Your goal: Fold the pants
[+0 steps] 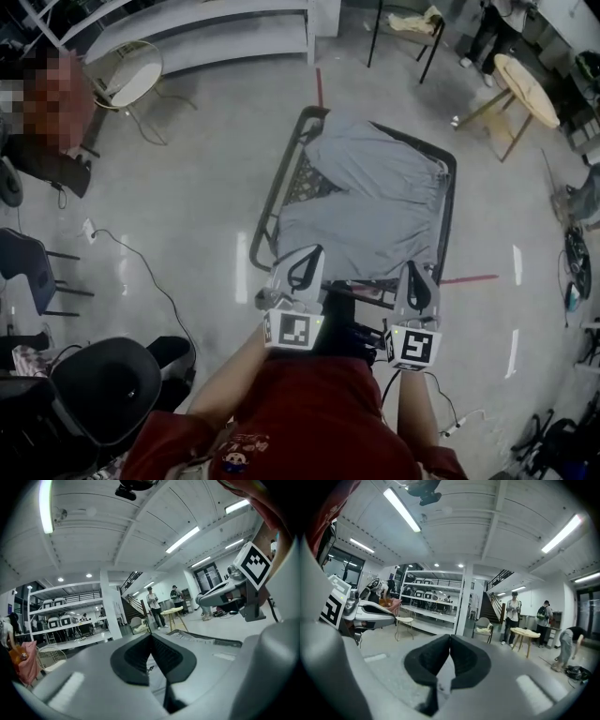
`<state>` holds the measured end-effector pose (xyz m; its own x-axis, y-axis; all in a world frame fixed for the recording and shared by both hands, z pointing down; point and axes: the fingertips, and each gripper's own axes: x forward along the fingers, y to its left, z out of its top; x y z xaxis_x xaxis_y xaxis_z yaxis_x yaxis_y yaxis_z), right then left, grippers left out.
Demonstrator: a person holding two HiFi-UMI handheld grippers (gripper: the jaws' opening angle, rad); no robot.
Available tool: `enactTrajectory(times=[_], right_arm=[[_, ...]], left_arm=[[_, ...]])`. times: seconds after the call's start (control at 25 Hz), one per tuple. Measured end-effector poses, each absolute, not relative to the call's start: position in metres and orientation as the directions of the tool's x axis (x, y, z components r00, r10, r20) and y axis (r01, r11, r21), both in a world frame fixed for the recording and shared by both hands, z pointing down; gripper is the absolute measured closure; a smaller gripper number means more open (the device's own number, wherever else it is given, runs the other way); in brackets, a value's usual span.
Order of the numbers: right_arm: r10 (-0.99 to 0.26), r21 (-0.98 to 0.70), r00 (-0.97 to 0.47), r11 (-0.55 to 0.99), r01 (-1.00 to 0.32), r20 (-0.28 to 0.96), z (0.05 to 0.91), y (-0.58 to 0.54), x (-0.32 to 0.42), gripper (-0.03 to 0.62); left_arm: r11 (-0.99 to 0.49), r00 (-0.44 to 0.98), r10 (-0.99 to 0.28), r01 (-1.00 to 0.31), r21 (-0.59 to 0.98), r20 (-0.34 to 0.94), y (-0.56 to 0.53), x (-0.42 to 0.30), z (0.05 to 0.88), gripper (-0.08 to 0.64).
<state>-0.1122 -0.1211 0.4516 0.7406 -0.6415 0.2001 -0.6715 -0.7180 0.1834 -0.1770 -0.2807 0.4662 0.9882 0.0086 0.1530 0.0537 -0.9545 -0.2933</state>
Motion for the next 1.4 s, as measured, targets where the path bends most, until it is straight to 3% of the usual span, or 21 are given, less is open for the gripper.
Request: enactTrajectory(times=[0.16,0.52,0.72,0.96,1.4], right_arm=[[-0.655,0.221,0.704,-0.67,-0.709,0.274,0.479,-0.117,-0.116,0.589],[-0.622,0.309,0.624,-0.546,-0.779,0.473,0.547,-0.075,-0.118,0.554],[-0.578,0.337,0.536,-0.422,-0.842,0.615,0.598,-0.055,-0.117,0.481],[-0.432,0.378,0.452,-0.251,-0.891,0.78,0.665,-0.019,-0.094,0.389],[-0.19,0.404,0.38,0.111,-0.908,0.905,0.74,0.026,-0.029,0.383]], left_arm=[[-0.94,0.963,0.034,0.121,-0.318,0.266,-0.275,-0.185,0.504,0.552],[-0.877,0.856,0.093,0.312,-0.366,0.508,-0.274,-0.214,0.596,0.383],[-0.827,0.755,0.094,0.422,-0.371,0.649,-0.273,-0.226,0.644,0.332],[-0.728,0.581,0.082,0.589,-0.349,0.81,-0.289,-0.241,0.706,0.304],[-0.674,0.453,0.054,0.674,-0.302,0.89,-0.295,-0.242,0.753,0.299]])
